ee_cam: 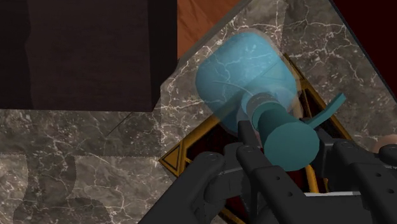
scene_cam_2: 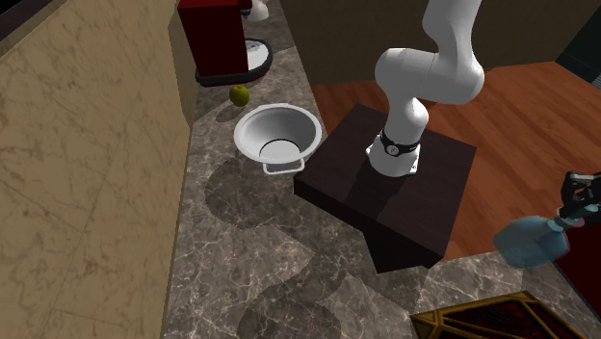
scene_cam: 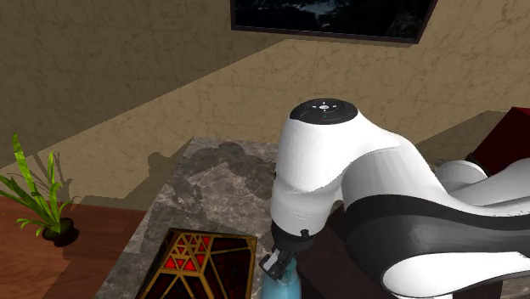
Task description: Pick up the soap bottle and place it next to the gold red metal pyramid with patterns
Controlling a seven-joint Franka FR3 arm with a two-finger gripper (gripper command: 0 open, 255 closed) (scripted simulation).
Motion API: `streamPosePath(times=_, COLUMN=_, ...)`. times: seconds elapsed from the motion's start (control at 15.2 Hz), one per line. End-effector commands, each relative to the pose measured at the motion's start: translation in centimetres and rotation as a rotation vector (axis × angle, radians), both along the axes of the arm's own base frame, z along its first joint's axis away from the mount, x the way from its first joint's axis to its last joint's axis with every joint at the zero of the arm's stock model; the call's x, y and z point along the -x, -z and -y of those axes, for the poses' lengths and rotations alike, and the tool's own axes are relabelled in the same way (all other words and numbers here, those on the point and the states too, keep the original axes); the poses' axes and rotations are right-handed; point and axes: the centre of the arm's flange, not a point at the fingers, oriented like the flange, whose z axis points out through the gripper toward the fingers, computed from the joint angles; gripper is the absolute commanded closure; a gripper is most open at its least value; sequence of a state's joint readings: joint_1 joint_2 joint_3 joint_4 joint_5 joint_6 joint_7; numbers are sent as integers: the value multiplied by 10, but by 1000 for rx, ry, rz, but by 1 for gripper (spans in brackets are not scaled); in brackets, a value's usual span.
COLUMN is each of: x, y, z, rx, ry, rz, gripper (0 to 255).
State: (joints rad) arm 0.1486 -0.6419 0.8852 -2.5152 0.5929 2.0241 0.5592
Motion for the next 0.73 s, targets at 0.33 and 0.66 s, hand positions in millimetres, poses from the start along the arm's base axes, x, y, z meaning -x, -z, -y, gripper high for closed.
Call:
streamPosePath(times=0.33, x=-1, y=37, z=0, rx=-1, ry=0, rz=1, gripper=255)
streamPosePath(times=0.66, x=-1, y=63, z=0, rx=-1, ry=0, rz=1, gripper=255)
